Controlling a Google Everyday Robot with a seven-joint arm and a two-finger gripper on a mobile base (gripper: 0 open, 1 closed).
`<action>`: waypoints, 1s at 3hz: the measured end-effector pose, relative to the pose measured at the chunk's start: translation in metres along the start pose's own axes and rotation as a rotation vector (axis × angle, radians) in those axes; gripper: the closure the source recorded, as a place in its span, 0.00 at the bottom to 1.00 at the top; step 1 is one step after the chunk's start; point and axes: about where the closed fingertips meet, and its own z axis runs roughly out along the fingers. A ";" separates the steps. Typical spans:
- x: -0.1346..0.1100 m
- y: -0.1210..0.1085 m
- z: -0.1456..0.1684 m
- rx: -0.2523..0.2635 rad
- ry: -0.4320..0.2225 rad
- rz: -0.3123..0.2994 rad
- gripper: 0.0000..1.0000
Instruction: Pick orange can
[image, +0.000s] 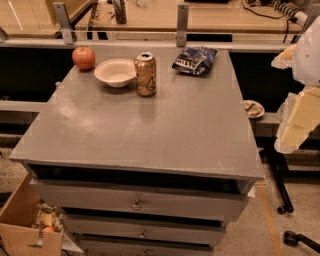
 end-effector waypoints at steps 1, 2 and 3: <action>0.000 0.000 0.000 0.000 0.000 0.000 0.00; -0.024 -0.022 0.023 -0.004 -0.077 0.054 0.00; -0.045 -0.040 0.051 0.015 -0.135 0.151 0.00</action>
Offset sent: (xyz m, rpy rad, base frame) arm 0.0607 0.0342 -0.0182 0.1654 -0.0090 -0.0541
